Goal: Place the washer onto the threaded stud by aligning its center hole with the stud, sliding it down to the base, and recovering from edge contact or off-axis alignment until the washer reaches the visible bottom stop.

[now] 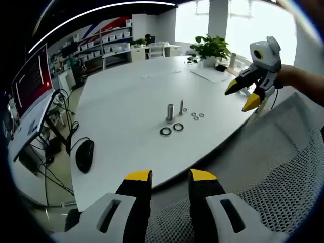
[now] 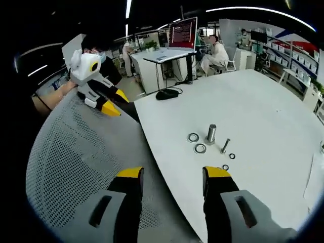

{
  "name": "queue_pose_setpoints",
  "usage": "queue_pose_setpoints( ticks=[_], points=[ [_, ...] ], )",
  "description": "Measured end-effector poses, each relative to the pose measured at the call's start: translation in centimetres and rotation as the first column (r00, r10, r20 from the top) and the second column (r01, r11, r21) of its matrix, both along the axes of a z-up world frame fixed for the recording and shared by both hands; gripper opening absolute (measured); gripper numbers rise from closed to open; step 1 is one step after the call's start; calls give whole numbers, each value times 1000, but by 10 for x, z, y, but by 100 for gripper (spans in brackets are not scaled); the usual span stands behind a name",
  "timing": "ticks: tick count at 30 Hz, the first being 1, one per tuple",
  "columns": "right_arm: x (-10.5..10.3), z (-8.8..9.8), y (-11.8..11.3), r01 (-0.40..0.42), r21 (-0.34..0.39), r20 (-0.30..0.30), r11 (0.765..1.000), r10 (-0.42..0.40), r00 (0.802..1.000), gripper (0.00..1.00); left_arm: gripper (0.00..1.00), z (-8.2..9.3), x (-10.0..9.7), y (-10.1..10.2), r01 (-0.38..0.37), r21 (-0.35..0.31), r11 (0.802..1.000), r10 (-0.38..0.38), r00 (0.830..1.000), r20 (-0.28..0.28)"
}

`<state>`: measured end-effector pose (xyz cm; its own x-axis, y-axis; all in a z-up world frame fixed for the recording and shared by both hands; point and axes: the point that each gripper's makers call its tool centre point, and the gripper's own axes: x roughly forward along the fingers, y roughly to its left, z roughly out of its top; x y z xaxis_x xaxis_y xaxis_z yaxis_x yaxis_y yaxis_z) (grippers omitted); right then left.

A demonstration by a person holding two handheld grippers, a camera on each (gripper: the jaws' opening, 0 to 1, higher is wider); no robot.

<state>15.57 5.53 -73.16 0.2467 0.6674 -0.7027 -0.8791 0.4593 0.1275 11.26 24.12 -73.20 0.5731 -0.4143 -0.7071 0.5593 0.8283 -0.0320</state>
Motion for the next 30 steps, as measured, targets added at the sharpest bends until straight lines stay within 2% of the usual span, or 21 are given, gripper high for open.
queue_pose_setpoints(
  ticks=[7,9,10,11,13,16,19,22,27,28,30],
  points=[
    [23,-34,13,-70,-91,-61,993,65,996,52,27,0,1,0,-7,-4,1000,7,1000,4],
    [32,-46,14,-99,-143,-66,985,90,994,52,27,0,1,0,-6,-4,1000,6,1000,2],
    [34,-49,16,-96,-149,-75,984,86,993,51,27,0,1,0,-5,-4,1000,5,1000,1],
    [37,-52,19,-85,-145,-108,986,69,992,50,27,0,1,0,-5,-4,1000,5,1000,2],
    [41,-56,29,-69,-115,-136,991,53,989,50,27,0,1,0,-4,-4,1000,4,1000,1],
    [51,-75,30,-111,-205,-138,972,84,987,50,27,0,1,-1,-3,-6,1000,3,1000,0],
    [56,-90,36,-127,-232,-161,964,90,983,50,27,0,1,-1,-2,-6,1000,2,1000,-2],
    [62,-104,32,-157,-307,-160,939,111,981,49,27,0,2,0,-5,-7,1000,5,1000,-2],
    [70,-126,31,-193,-388,-153,901,144,978,47,27,1,2,-1,-8,-15,1000,8,1000,2],
    [70,-128,29,-207,-407,-153,889,157,976,47,27,1,2,-1,-7,-15,1000,7,1000,2],
    [70,-134,27,-258,-462,-159,848,207,965,47,27,1,2,-1,-5,-14,1000,5,1000,1]
  ],
)
